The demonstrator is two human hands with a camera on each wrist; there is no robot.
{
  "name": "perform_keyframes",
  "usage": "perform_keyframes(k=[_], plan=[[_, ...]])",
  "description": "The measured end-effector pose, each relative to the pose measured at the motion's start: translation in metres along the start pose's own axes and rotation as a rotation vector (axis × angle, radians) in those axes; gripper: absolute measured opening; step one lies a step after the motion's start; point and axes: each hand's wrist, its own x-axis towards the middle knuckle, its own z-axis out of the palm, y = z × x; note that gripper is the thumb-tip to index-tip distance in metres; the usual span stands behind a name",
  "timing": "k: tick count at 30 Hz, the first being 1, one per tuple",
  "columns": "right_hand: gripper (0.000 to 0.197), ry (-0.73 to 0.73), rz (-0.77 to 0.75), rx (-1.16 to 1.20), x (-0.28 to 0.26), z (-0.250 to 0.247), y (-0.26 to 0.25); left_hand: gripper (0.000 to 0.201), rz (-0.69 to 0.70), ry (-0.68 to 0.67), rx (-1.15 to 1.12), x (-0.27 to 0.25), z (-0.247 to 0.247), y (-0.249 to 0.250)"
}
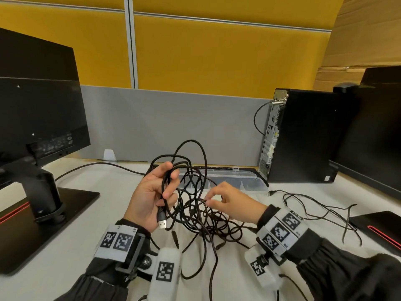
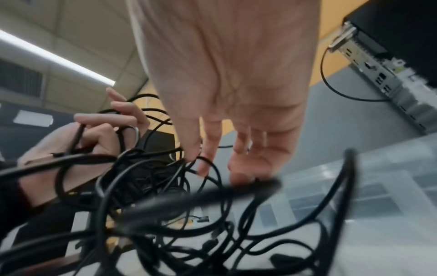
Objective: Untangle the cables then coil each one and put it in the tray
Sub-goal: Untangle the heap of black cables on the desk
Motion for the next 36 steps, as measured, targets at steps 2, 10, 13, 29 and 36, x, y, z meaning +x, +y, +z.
perform_keyframes(k=[2, 10, 13, 29, 36], plan=[[0.014, -0.079, -0.025, -0.062, 0.001, -0.002, 0.005, 0.036, 0.009, 0.003, -0.022, 0.000, -0.003, 0.002], [0.012, -0.019, -0.133, 0.152, -0.018, -0.036, 0.003, 0.015, 0.004, 0.126, 0.124, 0.006, -0.014, 0.013], [0.017, 0.089, -0.181, 0.165, -0.022, -0.041, 0.000, 0.024, 0.008, 0.165, 0.160, 0.009, -0.018, 0.012], [0.017, 0.593, 0.154, 0.199, -0.040, -0.072, 0.049, 0.025, 0.092, 0.375, 0.375, 0.015, -0.027, 0.005], [0.036, 0.070, 0.228, -0.706, -0.057, -0.067, 0.017, 0.023, 0.074, 0.420, 0.408, 0.016, -0.031, 0.004]])
